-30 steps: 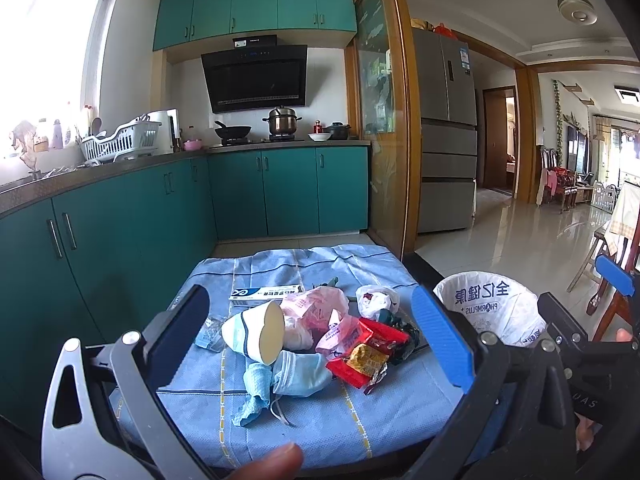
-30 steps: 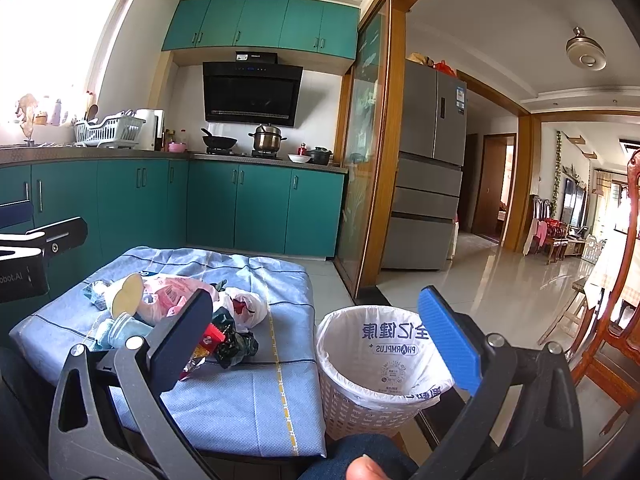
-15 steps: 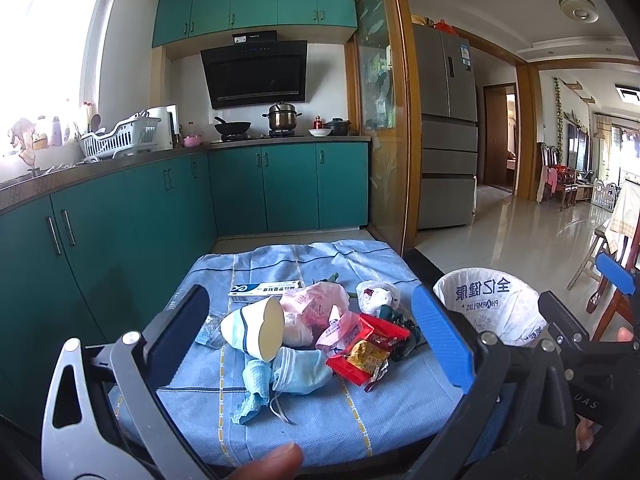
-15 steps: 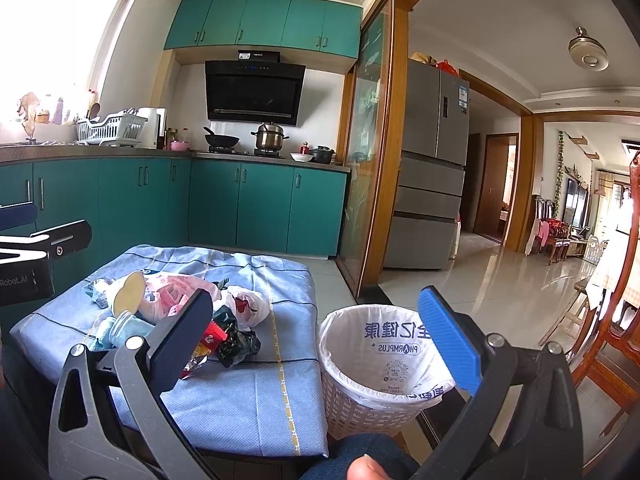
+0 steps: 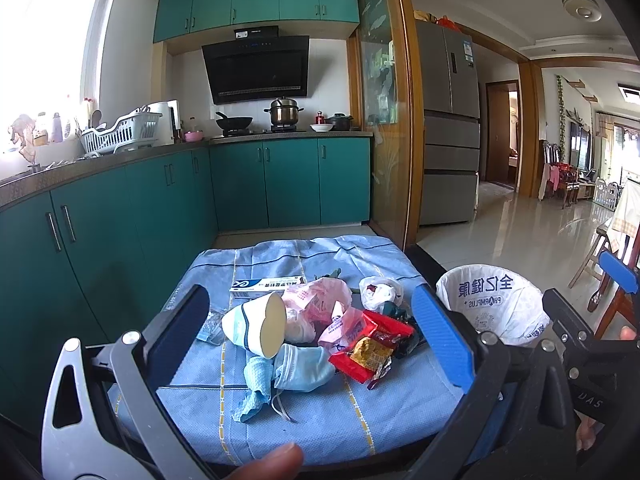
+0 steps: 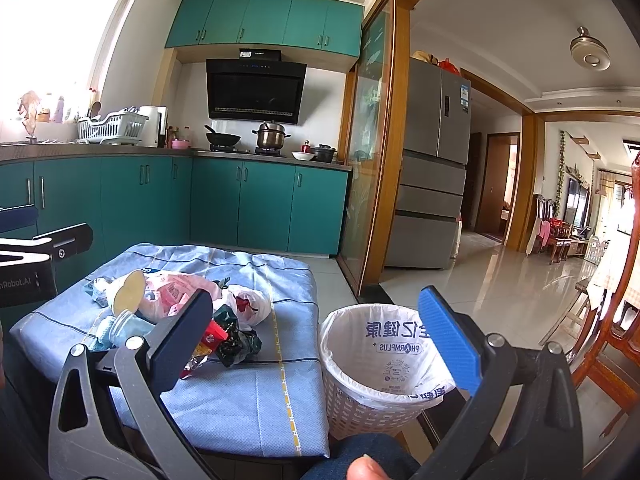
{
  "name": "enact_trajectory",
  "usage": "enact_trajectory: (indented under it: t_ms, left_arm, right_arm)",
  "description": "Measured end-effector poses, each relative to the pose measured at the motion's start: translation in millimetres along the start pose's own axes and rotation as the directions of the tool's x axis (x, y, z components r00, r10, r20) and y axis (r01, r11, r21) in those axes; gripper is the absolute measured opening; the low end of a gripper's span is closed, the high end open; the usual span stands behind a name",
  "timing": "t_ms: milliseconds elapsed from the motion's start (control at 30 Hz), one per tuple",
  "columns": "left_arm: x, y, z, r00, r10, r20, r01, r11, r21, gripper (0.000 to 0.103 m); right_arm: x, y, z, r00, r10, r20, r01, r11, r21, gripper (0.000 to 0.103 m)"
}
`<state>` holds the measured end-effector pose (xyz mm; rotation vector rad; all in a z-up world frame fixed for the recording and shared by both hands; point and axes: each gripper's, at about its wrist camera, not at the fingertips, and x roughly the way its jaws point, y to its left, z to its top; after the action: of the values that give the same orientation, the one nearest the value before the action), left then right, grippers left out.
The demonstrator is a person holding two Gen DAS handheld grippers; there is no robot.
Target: Collect trash
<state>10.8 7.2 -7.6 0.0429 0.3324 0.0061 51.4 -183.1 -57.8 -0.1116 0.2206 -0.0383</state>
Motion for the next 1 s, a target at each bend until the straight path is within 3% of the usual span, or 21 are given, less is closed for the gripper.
enact_trajectory:
  t_ms: [1000]
  left_arm:
    - [13,1,-1,0.999,-0.023,-0.034,0.023,1.0,0.0,0.1]
  right_arm:
    - [17,4,5,0.998,-0.043,-0.044,0.042,0.999,-0.009,0.1]
